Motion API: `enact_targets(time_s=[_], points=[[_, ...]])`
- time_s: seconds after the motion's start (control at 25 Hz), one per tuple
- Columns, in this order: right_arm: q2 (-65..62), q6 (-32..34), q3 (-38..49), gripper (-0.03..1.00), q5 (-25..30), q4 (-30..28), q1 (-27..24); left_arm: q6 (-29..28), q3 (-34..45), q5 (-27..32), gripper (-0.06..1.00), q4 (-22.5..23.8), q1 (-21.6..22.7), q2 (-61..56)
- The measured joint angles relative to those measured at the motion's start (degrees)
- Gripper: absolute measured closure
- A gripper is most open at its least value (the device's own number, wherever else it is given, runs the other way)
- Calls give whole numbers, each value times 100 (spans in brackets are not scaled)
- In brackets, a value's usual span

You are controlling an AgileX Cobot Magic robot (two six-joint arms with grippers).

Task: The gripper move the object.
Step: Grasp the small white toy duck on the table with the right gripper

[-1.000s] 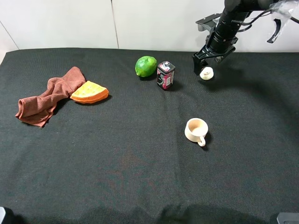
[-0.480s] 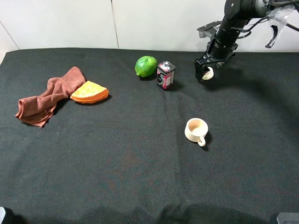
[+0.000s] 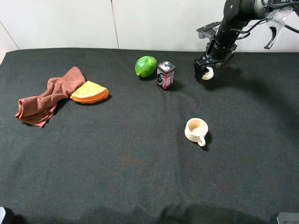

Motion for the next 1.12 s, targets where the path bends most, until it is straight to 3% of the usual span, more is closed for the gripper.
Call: enact_targets(time_s=[1.12], points=[[81, -13, 0, 27, -124, -50, 0, 0, 0, 0, -5, 0, 0, 0]])
